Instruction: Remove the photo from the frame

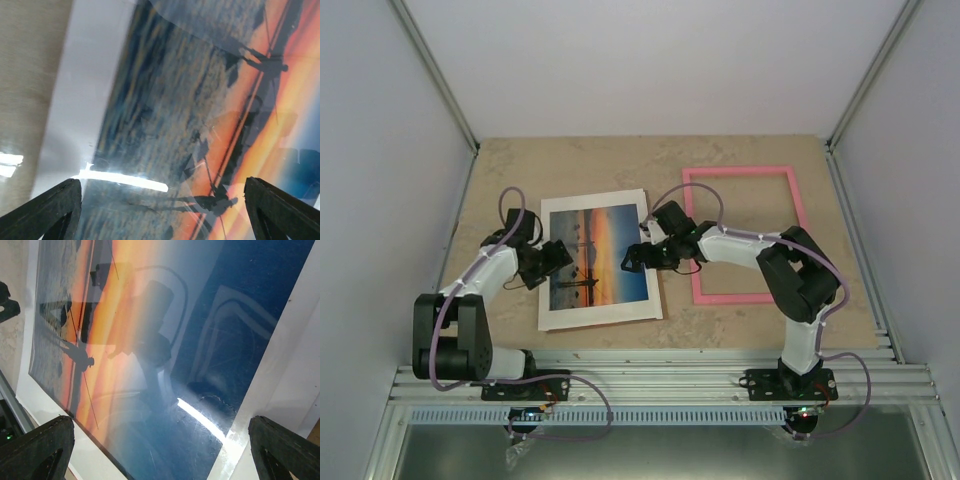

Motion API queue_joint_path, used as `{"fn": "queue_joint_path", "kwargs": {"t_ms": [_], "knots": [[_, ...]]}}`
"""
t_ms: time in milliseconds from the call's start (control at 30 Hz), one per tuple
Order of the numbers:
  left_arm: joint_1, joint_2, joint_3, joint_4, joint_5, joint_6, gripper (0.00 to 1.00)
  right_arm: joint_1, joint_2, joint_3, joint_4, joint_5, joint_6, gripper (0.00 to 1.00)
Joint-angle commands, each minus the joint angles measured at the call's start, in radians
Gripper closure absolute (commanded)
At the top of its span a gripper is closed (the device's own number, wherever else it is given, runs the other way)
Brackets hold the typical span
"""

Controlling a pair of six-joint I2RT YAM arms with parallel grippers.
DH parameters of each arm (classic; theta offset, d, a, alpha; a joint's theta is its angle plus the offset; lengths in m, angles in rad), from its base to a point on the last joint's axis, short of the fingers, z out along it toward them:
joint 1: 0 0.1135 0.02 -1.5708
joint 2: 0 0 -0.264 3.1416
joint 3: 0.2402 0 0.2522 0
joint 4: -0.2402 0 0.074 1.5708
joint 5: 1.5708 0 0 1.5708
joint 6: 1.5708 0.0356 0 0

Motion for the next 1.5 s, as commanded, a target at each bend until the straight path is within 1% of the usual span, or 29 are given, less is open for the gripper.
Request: {"fn": "queue_joint_path", "kwargs": {"t_ms": [0,133,467,1000,1267,1467], "knots": [[-0.04,-0.009,-0.005,0.016,0.029,-0.029,0.09,0.01,-0.014,0.029,-0.057,0.063,0.002,0.05],[-0.077,-0.008,-0.004,0.025,0.03,-0.048,0.09,0.008,-0.053,0.024,-0.11,0.131,-0.015,0.05],[-0.182,0.035,0.004,0.063,0.026,-0.097,0.09,0.011,-0.047,-0.008,-0.094,0.094,-0.003,0.05],[-0.235,0.052,0.006,0.081,0.023,-0.116,0.09,0.015,-0.016,-0.003,-0.05,0.029,0.01,0.05],[-0.271,0.052,0.005,0.093,0.025,-0.136,0.08,0.02,0.01,0.023,-0.073,0.039,0.015,0.04],[-0.306,0.051,0.005,0.11,0.026,-0.157,0.08,0.044,0.037,0.059,-0.062,-0.005,0.018,0.04]]}}
